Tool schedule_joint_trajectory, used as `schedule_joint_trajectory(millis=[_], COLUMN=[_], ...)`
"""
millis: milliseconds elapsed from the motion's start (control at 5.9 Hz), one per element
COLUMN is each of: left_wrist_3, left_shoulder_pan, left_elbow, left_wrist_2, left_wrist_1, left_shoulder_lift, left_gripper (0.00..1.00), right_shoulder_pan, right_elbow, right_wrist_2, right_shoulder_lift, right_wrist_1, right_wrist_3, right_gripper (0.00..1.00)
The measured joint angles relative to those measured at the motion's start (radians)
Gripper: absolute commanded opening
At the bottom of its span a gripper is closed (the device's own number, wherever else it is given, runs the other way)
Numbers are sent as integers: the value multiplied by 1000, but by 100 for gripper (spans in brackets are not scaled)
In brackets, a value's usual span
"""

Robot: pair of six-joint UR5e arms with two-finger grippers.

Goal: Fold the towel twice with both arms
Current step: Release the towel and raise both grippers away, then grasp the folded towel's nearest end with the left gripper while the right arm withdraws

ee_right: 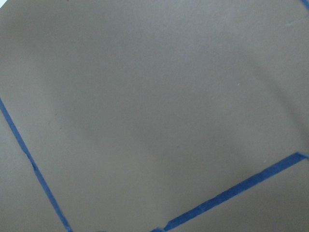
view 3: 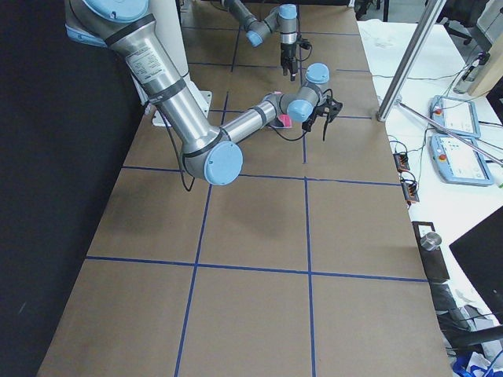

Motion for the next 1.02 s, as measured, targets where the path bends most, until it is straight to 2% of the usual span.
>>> schedule_joint_trajectory(millis=[339, 508, 1016], left_wrist_3=[68, 106, 180], left_shoulder_pan=[11, 36, 149], left_elbow=[-33, -37, -40], left_wrist_2=[3, 7, 50], left_wrist_1=[-104, -142, -160], left_shoulder_lift=[66, 92, 102], left_gripper=[100, 100, 93], right_shoulder_pan=[37, 39, 42], right_elbow=[116, 144, 154], right_wrist_2=[8, 7, 3], right_shoulder_lift=[-148, -188, -209], right_wrist_1=[-1, 0, 0], right_wrist_3=[-200, -249, -271], right_gripper=[100, 100, 100])
